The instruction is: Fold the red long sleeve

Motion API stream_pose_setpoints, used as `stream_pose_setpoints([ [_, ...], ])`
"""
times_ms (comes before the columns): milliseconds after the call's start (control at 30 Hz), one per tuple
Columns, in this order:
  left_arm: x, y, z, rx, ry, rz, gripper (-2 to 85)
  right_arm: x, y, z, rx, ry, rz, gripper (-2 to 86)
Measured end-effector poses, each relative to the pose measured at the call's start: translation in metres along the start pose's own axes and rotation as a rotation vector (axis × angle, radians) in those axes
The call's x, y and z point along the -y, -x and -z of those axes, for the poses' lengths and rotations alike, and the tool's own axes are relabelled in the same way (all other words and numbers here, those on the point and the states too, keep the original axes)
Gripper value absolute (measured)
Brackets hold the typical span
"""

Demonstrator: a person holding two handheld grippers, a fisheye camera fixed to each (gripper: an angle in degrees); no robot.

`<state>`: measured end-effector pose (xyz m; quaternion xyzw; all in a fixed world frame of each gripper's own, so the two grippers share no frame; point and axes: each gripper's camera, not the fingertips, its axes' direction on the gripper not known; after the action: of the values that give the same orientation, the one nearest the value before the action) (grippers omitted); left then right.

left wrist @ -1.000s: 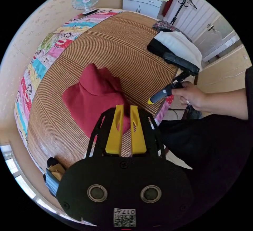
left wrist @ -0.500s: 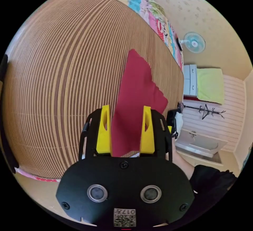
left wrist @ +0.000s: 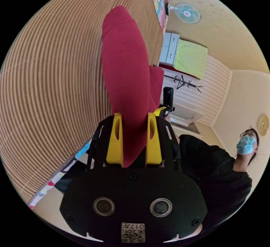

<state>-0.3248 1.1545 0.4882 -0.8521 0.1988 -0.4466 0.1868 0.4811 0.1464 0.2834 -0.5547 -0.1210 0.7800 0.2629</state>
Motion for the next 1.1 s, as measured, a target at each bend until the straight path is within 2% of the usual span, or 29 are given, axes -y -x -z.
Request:
stream_pose_setpoints([
  [167,0.036,-0.061,-0.094,-0.19,0.037,-0.111,12.5,-0.077,0.024,0.117,-0.069,-0.119,0.01,11.8],
  [333,0.101,-0.154,-0.212,-0.209,0.186,-0.276,13.0,-0.149,0.053,0.25,-0.38,-0.258,-0.031,12.7],
  [367,0.115,-0.171,-0.242,-0.171,0.248,-0.308,13.3,-0.155,0.052,0.261,-0.433,-0.268,-0.049,12.9],
  [400,0.125,-0.186,-0.271,-0.097,0.331,-0.344,13.7,-0.163,0.048,0.279,-0.569,-0.275,-0.095,13.3],
  [467,0.131,-0.197,-0.302,0.048,0.422,-0.392,13.3,-0.171,0.021,0.305,-0.817,-0.335,-0.287,13.3],
  [567,0.125,-0.175,-0.313,0.234,0.482,-0.321,12.5,-0.172,-0.018,0.313,-0.957,-0.425,-0.554,10.9],
  [633,0.112,-0.141,-0.294,0.283,0.484,-0.218,12.0,-0.167,-0.041,0.293,-0.966,-0.566,-0.57,7.1],
  [667,0.099,-0.113,-0.272,0.319,0.475,-0.139,11.6,-0.162,-0.06,0.275,-0.908,-0.617,-0.561,5.3],
  [767,0.045,-0.037,-0.184,0.428,0.402,0.106,11.1,-0.143,-0.12,0.23,-0.737,-0.551,-0.624,2.5],
  [833,-0.002,0.001,-0.113,0.501,0.322,0.277,11.0,-0.152,-0.132,0.205,-0.712,-0.7,-0.634,1.4],
  [933,-0.097,0.033,0.008,0.603,0.138,0.543,10.5,-0.157,-0.128,0.207,-0.675,-0.779,-0.677,0.7],
  [967,-0.138,0.035,0.052,0.61,0.028,0.634,10.2,-0.156,-0.125,0.21,-0.657,-0.773,-0.69,0.6],
  [1100,-0.27,0.01,0.15,0.504,-0.421,0.776,8.2,-0.15,-0.077,0.199,-0.656,-0.79,-0.625,0.5],
])
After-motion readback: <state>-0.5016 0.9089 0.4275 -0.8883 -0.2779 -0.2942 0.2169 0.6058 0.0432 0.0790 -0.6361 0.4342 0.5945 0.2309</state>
